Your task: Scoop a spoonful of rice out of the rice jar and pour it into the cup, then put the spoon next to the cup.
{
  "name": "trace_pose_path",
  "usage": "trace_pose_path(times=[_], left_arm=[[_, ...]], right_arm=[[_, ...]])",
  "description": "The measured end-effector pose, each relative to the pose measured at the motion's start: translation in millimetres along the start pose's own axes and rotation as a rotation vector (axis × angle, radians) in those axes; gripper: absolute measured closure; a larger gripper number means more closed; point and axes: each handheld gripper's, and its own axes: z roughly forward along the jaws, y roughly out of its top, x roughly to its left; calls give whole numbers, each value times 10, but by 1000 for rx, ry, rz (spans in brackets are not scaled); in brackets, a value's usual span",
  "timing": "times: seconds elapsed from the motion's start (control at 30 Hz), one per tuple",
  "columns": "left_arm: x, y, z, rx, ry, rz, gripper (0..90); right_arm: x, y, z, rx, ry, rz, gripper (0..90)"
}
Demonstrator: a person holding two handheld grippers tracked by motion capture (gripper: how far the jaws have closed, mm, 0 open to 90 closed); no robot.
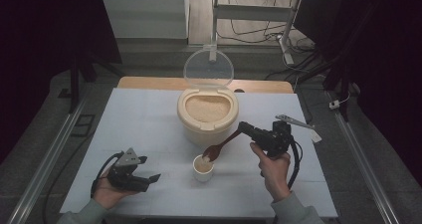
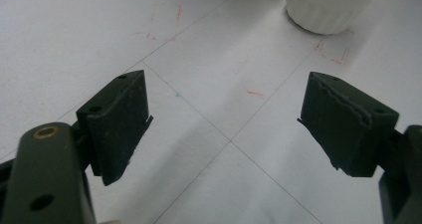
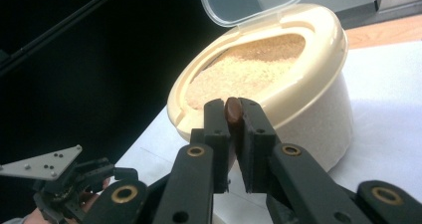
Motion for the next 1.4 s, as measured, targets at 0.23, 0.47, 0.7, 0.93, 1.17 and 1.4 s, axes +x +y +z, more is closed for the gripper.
trace_pose_path(times=[0.23,0.47,0.7,0.93,1.17,1.4], left_arm=[[1,-1,-1,0,0,-1,191],[4,-1,-1,0,1,-1,191],[0,-5,-6,-5,1,-6,191],[9,0,-3,-3,2,-6,191],[4,-1,-12,-8,3,-7,191],[9,-5,-12,-8,3,-9,191]], right_arm=[[-3,2,-19,-2,5,-7,834],[-71,-22,-33,-10,24,24,834],[-119,-3,-142,-45,50,31,834],[-167,40,-280,-56,61,13,834],[-193,66,-353,-48,72,-7,834],[-207,79,-372,-27,80,-30,834]])
